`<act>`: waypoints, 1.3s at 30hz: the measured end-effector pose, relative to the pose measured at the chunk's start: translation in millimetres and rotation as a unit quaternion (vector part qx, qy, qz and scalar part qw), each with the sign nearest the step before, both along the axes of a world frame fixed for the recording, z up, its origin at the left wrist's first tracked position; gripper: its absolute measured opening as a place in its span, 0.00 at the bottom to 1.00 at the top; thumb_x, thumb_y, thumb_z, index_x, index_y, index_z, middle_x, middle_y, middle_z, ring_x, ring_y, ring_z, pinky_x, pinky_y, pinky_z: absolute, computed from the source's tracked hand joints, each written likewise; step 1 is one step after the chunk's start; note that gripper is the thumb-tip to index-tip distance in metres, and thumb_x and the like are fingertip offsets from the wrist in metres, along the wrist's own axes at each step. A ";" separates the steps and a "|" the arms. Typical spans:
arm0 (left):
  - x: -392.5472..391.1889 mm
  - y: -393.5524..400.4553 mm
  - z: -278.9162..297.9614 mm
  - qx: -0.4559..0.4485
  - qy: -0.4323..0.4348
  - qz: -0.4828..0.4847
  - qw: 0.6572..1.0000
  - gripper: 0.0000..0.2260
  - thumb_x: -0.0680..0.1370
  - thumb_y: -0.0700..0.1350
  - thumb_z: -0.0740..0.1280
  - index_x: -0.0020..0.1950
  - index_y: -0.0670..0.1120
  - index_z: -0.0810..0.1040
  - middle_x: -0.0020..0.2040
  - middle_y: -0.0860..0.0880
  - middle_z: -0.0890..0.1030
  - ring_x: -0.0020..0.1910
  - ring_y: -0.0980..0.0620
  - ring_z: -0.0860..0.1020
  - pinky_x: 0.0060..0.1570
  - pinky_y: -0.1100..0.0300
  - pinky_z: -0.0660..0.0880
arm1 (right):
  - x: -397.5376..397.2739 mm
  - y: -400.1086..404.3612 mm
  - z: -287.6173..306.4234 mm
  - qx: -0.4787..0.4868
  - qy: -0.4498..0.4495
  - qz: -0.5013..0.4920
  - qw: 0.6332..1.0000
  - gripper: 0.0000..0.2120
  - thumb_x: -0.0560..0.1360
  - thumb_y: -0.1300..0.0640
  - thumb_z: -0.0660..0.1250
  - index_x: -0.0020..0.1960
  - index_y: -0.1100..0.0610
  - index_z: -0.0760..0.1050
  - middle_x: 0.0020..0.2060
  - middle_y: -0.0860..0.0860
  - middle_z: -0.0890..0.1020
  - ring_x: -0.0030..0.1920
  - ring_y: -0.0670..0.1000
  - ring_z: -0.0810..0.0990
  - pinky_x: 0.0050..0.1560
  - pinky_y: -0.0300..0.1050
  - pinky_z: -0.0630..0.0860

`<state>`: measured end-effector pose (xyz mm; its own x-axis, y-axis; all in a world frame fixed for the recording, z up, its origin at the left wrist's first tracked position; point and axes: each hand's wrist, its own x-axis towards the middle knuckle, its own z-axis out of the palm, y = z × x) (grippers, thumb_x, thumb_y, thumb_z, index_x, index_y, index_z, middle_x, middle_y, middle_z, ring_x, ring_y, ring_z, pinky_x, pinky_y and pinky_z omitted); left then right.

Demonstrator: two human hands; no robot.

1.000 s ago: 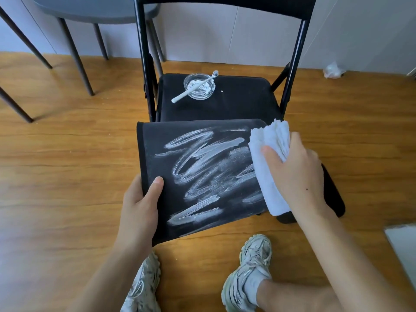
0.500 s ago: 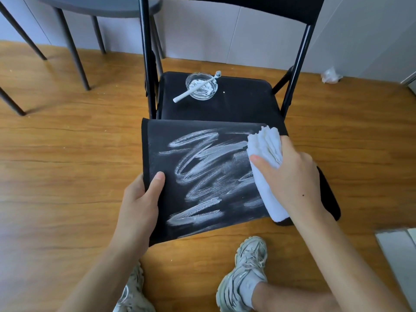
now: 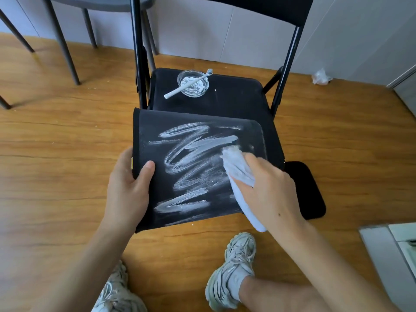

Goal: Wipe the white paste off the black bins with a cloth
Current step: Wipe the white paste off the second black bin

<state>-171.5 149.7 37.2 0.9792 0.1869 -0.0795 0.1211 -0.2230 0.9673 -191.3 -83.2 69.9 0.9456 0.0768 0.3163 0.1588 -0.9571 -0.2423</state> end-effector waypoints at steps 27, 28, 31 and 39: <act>18.7 4.6 1.4 -0.047 -0.002 -0.026 0.999 0.28 0.81 0.39 0.64 0.79 0.54 0.60 0.73 0.57 0.69 0.71 0.58 0.70 0.70 0.53 0.70 | 85.9 -8.6 15.5 0.017 0.017 -0.110 0.994 0.07 0.77 0.50 0.65 0.50 0.54 0.75 0.34 0.49 0.75 0.36 0.55 0.73 0.30 0.43 0.60; 18.8 4.5 0.4 -0.049 0.000 -0.022 0.999 0.28 0.81 0.39 0.64 0.78 0.55 0.60 0.73 0.57 0.70 0.70 0.57 0.71 0.69 0.52 0.70 | 90.1 -7.9 14.3 0.019 0.016 -0.118 0.993 0.07 0.77 0.51 0.65 0.51 0.53 0.75 0.35 0.49 0.76 0.37 0.54 0.72 0.31 0.42 0.60; 20.2 5.1 -2.9 -0.055 0.006 -0.012 0.998 0.28 0.81 0.40 0.64 0.78 0.56 0.61 0.73 0.57 0.71 0.70 0.56 0.71 0.69 0.51 0.71 | 73.0 -4.7 12.4 0.017 0.015 -0.126 0.992 0.08 0.77 0.53 0.65 0.56 0.52 0.76 0.35 0.51 0.77 0.35 0.53 0.70 0.34 0.43 0.63; 14.6 3.8 1.6 -0.035 0.000 -0.021 0.999 0.28 0.81 0.40 0.64 0.78 0.57 0.60 0.72 0.58 0.72 0.68 0.55 0.73 0.68 0.53 0.71 | -7.4 -15.1 -1.2 0.030 0.044 -0.056 0.997 0.13 0.73 0.55 0.68 0.57 0.46 0.76 0.37 0.50 0.81 0.37 0.58 0.80 0.34 0.49 0.76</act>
<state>-156.9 153.5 38.8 0.9861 0.1391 -0.0908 0.1128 -0.1593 0.9808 -198.7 -98.3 68.7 0.9712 -0.0474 0.2334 0.0274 -0.9513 -0.3069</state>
